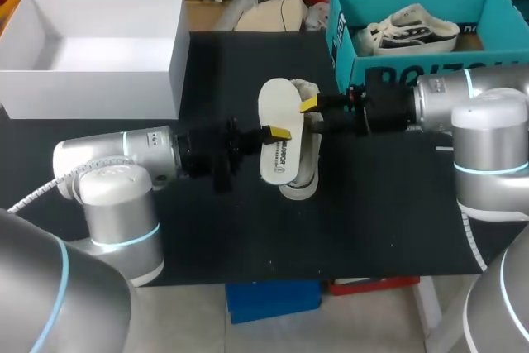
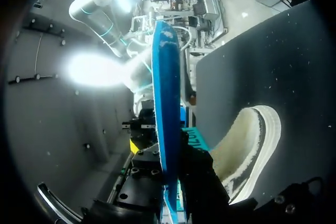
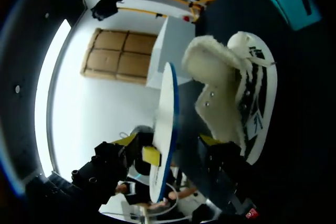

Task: Take the shoe out of the shoebox, open the shoe tongue, remove and reinsert the insole, then place the shoe into the shoebox

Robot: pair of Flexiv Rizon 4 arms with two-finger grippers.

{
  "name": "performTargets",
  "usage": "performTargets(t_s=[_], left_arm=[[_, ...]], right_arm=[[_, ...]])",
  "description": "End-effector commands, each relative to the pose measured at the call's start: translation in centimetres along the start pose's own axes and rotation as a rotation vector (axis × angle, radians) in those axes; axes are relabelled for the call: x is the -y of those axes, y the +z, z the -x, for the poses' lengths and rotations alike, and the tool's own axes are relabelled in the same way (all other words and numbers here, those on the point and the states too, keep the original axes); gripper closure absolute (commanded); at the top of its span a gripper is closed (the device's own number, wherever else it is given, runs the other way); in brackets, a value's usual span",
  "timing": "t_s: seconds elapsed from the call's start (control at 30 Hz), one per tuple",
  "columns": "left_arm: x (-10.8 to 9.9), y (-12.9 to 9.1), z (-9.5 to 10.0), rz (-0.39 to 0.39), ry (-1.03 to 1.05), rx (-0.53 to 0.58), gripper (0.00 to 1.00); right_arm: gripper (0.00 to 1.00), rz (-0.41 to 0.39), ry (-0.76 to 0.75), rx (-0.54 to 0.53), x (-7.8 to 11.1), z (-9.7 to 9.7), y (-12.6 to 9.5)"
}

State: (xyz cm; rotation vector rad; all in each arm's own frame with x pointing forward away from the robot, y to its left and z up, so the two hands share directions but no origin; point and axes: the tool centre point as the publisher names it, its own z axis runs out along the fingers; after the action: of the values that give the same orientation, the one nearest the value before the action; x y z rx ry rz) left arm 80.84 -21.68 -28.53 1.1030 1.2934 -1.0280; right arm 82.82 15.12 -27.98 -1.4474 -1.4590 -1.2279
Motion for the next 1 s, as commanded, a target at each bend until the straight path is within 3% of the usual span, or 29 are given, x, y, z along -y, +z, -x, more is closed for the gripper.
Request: performTargets(t_s=[0.03,0.53,1.0], left_arm=[[1.0,-2.0,0.4,-0.035,-0.020,-0.153,1.00],[6.8,-6.0,-1.4,-0.233,-0.075,-0.554,1.00],[7.2,-6.2,-1.4,-0.247,-0.072,-0.568,1.00]], right_arm=[[0.00,0.036,0.012,0.086,2.1,-0.6,-3.0],[0.00,0.091,0.049,0.331,7.5,-0.7,-8.2],[0.00,0.091,0.049,0.331,7.5,-0.7,-8.2]])
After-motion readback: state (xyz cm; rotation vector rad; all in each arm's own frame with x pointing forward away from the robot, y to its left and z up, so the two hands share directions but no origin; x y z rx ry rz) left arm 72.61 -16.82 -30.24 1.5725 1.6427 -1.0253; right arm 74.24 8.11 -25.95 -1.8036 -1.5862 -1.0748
